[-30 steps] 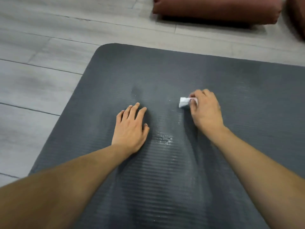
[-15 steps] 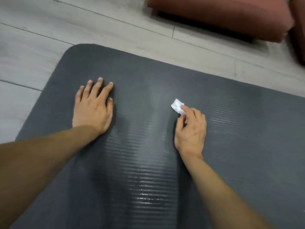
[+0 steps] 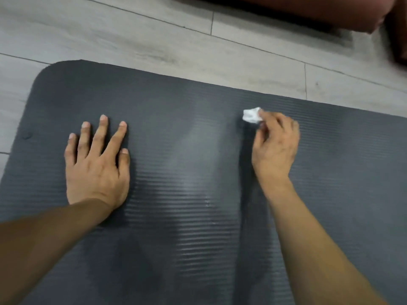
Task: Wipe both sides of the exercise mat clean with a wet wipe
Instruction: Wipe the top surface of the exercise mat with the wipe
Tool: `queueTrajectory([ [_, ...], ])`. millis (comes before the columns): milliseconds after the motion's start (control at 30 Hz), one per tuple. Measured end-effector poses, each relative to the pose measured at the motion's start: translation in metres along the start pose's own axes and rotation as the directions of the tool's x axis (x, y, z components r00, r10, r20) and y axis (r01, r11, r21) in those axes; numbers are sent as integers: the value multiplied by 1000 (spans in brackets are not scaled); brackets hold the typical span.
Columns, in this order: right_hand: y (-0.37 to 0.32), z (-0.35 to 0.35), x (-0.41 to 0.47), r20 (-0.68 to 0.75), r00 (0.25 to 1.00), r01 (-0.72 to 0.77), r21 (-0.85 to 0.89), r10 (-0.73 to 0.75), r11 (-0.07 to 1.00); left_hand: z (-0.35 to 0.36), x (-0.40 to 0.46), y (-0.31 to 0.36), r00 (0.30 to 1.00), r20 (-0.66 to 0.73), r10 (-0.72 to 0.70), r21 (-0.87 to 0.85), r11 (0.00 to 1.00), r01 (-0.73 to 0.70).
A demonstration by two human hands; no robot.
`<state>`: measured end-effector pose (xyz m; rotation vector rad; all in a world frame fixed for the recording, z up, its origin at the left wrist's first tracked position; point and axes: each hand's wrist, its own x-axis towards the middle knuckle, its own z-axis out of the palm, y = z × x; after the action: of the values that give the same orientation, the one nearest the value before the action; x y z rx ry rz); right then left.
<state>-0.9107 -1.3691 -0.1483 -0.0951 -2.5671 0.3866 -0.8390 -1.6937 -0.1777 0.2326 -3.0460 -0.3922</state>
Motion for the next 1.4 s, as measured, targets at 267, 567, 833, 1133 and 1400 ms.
queueTrajectory([
  [267, -67, 96, 48, 79, 954, -297, 119, 290, 947, 1, 2, 1, 1000, -31, 3, 16, 1000, -2],
  [567, -11, 67, 46, 216, 975, 64, -95, -42, 993, 0, 3, 1, 1000, -1, -2, 35, 999, 2],
  [833, -128, 88, 17, 209, 976, 33, 164, -67, 986, -2, 3, 1, 999, 37, -13, 38, 999, 12],
  [1133, -2, 29, 32, 235, 957, -147, -114, 170, 983, -2, 3, 1, 999, 37, -11, 43, 999, 9],
  [1400, -157, 58, -14, 293, 941, 100, 235, -169, 967, -1, 4, 1, 1000, 21, -11, 48, 999, 10],
])
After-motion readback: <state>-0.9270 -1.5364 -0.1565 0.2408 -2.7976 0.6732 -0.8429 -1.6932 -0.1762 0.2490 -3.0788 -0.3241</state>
